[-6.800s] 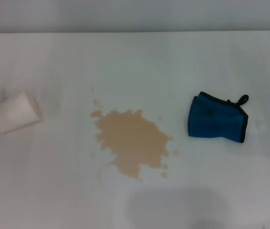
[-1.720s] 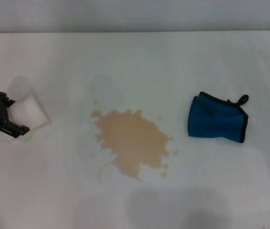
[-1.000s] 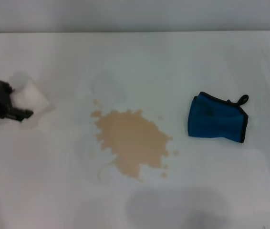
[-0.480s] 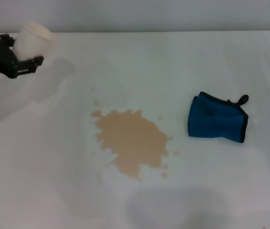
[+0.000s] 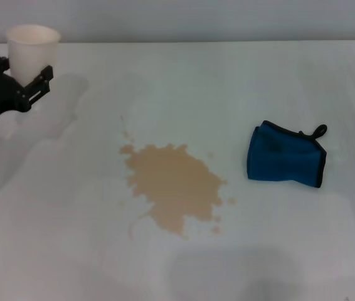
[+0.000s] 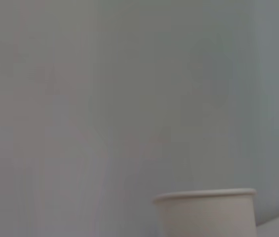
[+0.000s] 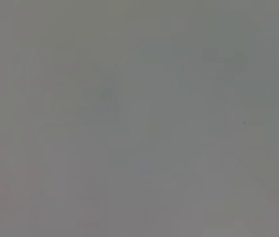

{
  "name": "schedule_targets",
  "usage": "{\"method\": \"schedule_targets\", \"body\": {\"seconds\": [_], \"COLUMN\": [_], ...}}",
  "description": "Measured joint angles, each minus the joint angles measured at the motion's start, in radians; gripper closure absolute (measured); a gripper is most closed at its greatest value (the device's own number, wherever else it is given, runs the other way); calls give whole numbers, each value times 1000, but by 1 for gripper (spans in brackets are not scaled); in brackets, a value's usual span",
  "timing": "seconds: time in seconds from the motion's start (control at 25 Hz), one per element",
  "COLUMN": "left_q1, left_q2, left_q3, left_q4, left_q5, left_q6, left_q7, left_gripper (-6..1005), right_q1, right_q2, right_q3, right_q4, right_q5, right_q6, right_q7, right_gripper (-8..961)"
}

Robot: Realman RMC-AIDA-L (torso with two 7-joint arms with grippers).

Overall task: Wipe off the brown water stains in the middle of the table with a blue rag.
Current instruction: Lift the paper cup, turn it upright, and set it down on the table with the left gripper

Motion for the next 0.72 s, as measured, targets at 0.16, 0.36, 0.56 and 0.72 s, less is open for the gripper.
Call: {"method": "schedule_targets", "body": {"seconds": [0.16, 0.36, 0.56, 0.72], "left_q1": [-14, -35, -52, -64], "left_q2": [-4, -9, -12, -13], "left_q3": [0, 1, 1, 5], "left_q4": [-175, -310, -383, -415], "left_q5": [-200, -353, -396, -398], "left_q6": [-6, -16, -24, -52], "left_q7": [197, 358, 444, 478], "left_gripper": [341, 343, 345, 347], "right_q1": [5, 7, 8, 8], "right_q2": [0, 0, 1, 2], "right_q3": [0, 0, 0, 0], "right_q4": [0, 1, 2, 3], "right_q5": [0, 1, 1, 1], "right_q6": [3, 4, 5, 5], "right_q7": [0, 0, 0, 0], "right_gripper": [116, 116, 116, 116]}}
